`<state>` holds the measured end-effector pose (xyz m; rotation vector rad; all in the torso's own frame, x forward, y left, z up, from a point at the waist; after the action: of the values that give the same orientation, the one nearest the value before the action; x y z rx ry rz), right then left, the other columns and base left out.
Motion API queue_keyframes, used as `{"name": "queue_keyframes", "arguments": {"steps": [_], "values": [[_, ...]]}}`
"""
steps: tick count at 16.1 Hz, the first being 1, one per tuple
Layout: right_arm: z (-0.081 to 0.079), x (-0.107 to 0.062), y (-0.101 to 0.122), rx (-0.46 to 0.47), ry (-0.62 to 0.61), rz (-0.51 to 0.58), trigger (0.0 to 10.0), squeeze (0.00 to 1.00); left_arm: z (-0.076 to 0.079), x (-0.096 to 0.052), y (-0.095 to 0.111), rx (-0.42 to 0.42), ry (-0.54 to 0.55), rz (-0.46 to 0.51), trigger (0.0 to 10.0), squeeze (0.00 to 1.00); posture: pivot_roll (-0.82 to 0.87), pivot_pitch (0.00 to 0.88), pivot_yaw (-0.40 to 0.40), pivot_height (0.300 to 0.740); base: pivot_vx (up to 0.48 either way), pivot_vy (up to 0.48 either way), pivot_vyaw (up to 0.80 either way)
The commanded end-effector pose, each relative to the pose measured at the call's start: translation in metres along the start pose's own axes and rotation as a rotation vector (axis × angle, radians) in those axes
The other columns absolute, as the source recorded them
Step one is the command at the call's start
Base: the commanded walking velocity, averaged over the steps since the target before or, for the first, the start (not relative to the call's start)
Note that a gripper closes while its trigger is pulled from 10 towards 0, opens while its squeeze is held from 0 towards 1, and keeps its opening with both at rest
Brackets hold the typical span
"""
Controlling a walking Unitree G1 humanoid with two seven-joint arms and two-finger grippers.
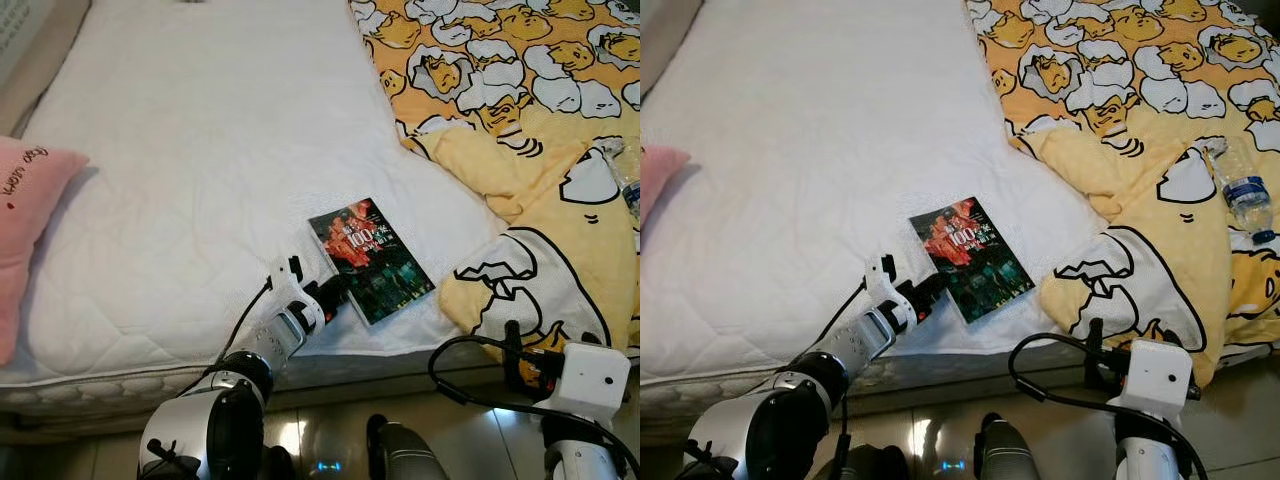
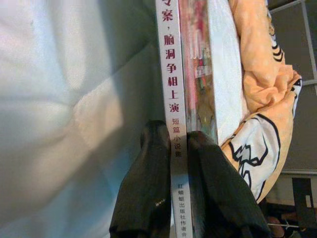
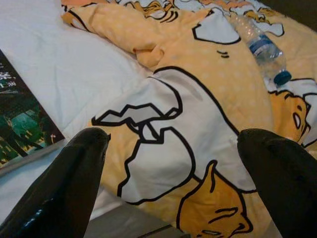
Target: Clean up the room
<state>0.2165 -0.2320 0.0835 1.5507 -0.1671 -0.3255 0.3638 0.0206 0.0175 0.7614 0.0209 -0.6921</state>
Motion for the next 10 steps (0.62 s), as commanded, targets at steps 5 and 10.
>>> {"name": "queue_keyframes", "arguments": {"steps": [5,10], "values": [[-0.006,0.009,0.0,0.017,0.006,0.016,10.0,0.0,0.002,0.0,0.067,0.246,0.019,0.134,0.0,0.0,-0.24,0.093,0.094,0.736,0.0,0.0,0.0],[-0.023,0.036,0.022,0.101,0.065,0.085,10.0,0.0,-0.005,-0.045,0.186,0.837,0.206,0.432,0.0,0.0,-0.11,0.016,0.083,0.736,0.0,0.0,0.0]]}}
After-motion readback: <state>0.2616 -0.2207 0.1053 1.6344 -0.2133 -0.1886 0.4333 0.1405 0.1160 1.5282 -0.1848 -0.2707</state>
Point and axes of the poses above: a point about 5 cm out from each wrist's last joint towards the gripper, its own x axis pointing out of the wrist towards the gripper, its own y axis along the axis of the wrist's last joint, z = x × y, the point moved 6 cm from there along x, pointing out of the wrist towards the gripper, and after that the axes turned 9 degrees about x, right-handed, at the moved point
